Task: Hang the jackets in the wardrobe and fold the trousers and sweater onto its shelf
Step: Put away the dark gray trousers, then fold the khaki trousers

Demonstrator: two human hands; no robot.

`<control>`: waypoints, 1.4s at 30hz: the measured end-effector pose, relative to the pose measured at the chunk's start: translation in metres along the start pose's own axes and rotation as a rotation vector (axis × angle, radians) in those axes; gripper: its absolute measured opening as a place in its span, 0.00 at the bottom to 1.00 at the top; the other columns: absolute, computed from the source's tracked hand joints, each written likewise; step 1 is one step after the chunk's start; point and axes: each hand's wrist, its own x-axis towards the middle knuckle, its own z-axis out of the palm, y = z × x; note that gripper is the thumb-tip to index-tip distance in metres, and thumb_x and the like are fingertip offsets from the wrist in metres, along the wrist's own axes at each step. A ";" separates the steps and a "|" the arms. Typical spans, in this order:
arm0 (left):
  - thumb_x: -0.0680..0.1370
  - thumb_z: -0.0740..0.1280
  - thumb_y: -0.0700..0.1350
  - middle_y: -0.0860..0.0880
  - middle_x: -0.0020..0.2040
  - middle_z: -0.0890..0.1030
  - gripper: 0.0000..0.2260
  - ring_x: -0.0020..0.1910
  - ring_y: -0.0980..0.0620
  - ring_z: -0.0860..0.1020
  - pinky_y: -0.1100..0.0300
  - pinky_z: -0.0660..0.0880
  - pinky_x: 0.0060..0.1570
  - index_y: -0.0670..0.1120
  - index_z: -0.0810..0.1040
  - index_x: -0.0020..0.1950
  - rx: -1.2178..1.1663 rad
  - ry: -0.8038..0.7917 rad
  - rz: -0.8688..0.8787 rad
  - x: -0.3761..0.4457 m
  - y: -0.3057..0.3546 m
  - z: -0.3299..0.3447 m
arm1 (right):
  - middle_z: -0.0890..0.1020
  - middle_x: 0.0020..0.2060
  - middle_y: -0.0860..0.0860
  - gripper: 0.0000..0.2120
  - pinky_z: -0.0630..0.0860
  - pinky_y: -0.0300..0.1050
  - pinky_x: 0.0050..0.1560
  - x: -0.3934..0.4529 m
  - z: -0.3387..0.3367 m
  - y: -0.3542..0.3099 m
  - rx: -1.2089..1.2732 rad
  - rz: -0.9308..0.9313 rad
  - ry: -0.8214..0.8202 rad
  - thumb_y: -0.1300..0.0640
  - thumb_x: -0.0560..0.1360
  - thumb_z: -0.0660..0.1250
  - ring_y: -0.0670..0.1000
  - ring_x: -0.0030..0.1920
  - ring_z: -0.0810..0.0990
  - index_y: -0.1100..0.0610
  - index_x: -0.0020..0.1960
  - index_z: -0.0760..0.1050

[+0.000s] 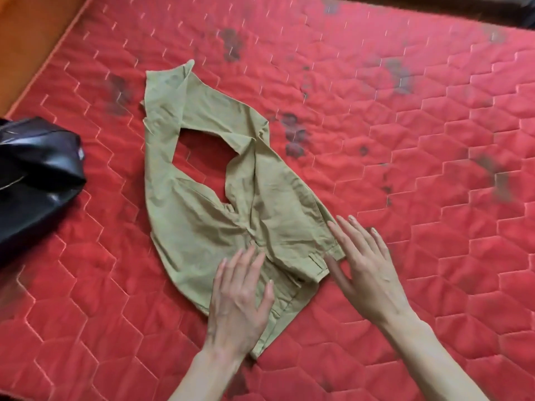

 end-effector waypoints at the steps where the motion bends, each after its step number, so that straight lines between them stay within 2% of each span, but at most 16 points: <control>1: 0.82 0.59 0.54 0.47 0.76 0.74 0.24 0.78 0.49 0.68 0.43 0.66 0.76 0.46 0.74 0.76 0.005 -0.021 -0.017 -0.003 -0.003 0.016 | 0.69 0.79 0.51 0.32 0.61 0.63 0.79 -0.002 0.012 0.010 -0.013 -0.005 -0.033 0.55 0.78 0.73 0.53 0.82 0.62 0.53 0.80 0.68; 3: 0.82 0.59 0.55 0.47 0.74 0.76 0.24 0.74 0.48 0.72 0.45 0.71 0.72 0.45 0.76 0.75 0.018 -0.059 -0.046 -0.010 -0.010 0.045 | 0.69 0.79 0.51 0.37 0.62 0.64 0.79 -0.006 0.036 0.029 -0.054 -0.016 -0.110 0.61 0.74 0.76 0.53 0.81 0.63 0.54 0.80 0.68; 5: 0.81 0.59 0.55 0.47 0.72 0.78 0.24 0.70 0.47 0.75 0.46 0.74 0.69 0.45 0.78 0.73 0.039 -0.102 -0.065 -0.018 -0.015 0.070 | 0.69 0.79 0.50 0.39 0.59 0.62 0.80 -0.009 0.058 0.043 -0.098 -0.034 -0.190 0.65 0.72 0.74 0.53 0.82 0.62 0.53 0.80 0.67; 8: 0.80 0.61 0.56 0.47 0.71 0.79 0.25 0.68 0.46 0.77 0.47 0.75 0.66 0.45 0.78 0.73 0.076 -0.198 -0.091 -0.028 -0.018 0.096 | 0.66 0.81 0.49 0.36 0.49 0.54 0.83 -0.012 0.084 0.060 -0.154 -0.062 -0.289 0.64 0.75 0.69 0.52 0.83 0.59 0.52 0.82 0.64; 13: 0.75 0.72 0.57 0.45 0.72 0.77 0.30 0.68 0.42 0.77 0.46 0.76 0.66 0.45 0.77 0.74 0.136 -0.371 -0.114 -0.042 -0.013 0.126 | 0.60 0.83 0.46 0.36 0.50 0.53 0.82 -0.011 0.112 0.071 -0.157 -0.007 -0.441 0.61 0.78 0.64 0.49 0.84 0.53 0.46 0.83 0.60; 15: 0.70 0.74 0.60 0.43 0.73 0.76 0.35 0.68 0.40 0.77 0.45 0.77 0.65 0.45 0.77 0.74 0.214 -0.422 -0.112 -0.047 -0.011 0.135 | 0.63 0.82 0.47 0.35 0.55 0.55 0.81 -0.012 0.120 0.071 -0.148 -0.002 -0.408 0.62 0.76 0.66 0.50 0.83 0.57 0.46 0.81 0.64; 18: 0.67 0.72 0.63 0.41 0.78 0.71 0.42 0.71 0.41 0.73 0.44 0.74 0.67 0.45 0.72 0.78 0.331 -0.467 -0.110 -0.052 -0.008 0.146 | 0.72 0.76 0.52 0.31 0.65 0.58 0.76 -0.013 0.128 0.071 -0.137 -0.013 -0.299 0.65 0.73 0.70 0.56 0.78 0.68 0.50 0.74 0.74; 22: 0.71 0.71 0.53 0.42 0.80 0.65 0.41 0.71 0.42 0.70 0.46 0.72 0.64 0.46 0.63 0.81 0.437 -0.482 -0.082 -0.056 -0.009 0.152 | 0.79 0.65 0.55 0.15 0.70 0.57 0.67 -0.010 0.136 0.070 -0.143 -0.033 -0.164 0.63 0.76 0.71 0.60 0.67 0.77 0.55 0.61 0.81; 24: 0.73 0.70 0.47 0.44 0.81 0.62 0.39 0.70 0.42 0.70 0.48 0.71 0.64 0.47 0.58 0.82 0.481 -0.491 -0.076 -0.054 -0.013 0.150 | 0.82 0.61 0.55 0.11 0.71 0.56 0.65 -0.008 0.136 0.070 -0.139 -0.038 -0.136 0.64 0.76 0.70 0.61 0.63 0.80 0.57 0.57 0.82; 28: 0.76 0.66 0.39 0.47 0.70 0.69 0.29 0.64 0.45 0.72 0.53 0.73 0.61 0.48 0.62 0.76 0.417 -0.501 -0.216 -0.050 -0.025 0.132 | 0.85 0.51 0.54 0.07 0.73 0.55 0.59 -0.011 0.120 0.066 -0.211 -0.026 -0.067 0.65 0.75 0.73 0.60 0.54 0.83 0.59 0.52 0.82; 31: 0.77 0.65 0.36 0.49 0.64 0.71 0.24 0.64 0.47 0.73 0.54 0.72 0.59 0.49 0.64 0.71 0.312 -0.556 -0.315 -0.054 -0.040 0.109 | 0.81 0.40 0.54 0.08 0.78 0.56 0.52 -0.018 0.096 0.060 -0.330 -0.079 -0.128 0.67 0.71 0.75 0.60 0.45 0.82 0.59 0.47 0.79; 33: 0.76 0.64 0.34 0.49 0.62 0.73 0.23 0.63 0.45 0.75 0.53 0.72 0.58 0.49 0.65 0.68 0.278 -0.595 -0.327 -0.058 -0.043 0.088 | 0.80 0.41 0.52 0.07 0.77 0.53 0.54 -0.025 0.078 0.052 -0.363 -0.087 -0.247 0.66 0.74 0.72 0.58 0.46 0.81 0.57 0.49 0.77; 37: 0.74 0.61 0.31 0.49 0.59 0.76 0.21 0.62 0.45 0.77 0.53 0.72 0.56 0.49 0.69 0.64 0.307 -0.636 -0.281 -0.066 -0.034 0.033 | 0.78 0.52 0.47 0.06 0.70 0.47 0.63 -0.047 0.034 0.024 -0.353 -0.036 -0.437 0.56 0.83 0.60 0.52 0.58 0.78 0.51 0.59 0.71; 39: 0.75 0.61 0.32 0.50 0.64 0.75 0.24 0.66 0.46 0.74 0.54 0.72 0.61 0.49 0.69 0.68 0.334 -0.625 -0.211 -0.075 -0.030 -0.001 | 0.79 0.52 0.45 0.07 0.72 0.47 0.61 -0.060 0.001 -0.001 -0.352 0.032 -0.487 0.53 0.81 0.64 0.51 0.57 0.80 0.50 0.59 0.72; 42: 0.76 0.61 0.32 0.51 0.71 0.70 0.29 0.71 0.46 0.68 0.54 0.69 0.64 0.50 0.65 0.76 0.360 -0.600 -0.155 -0.086 -0.024 -0.063 | 0.81 0.36 0.48 0.13 0.81 0.50 0.44 -0.081 -0.060 -0.039 -0.258 0.068 -0.432 0.55 0.63 0.80 0.54 0.41 0.83 0.53 0.43 0.79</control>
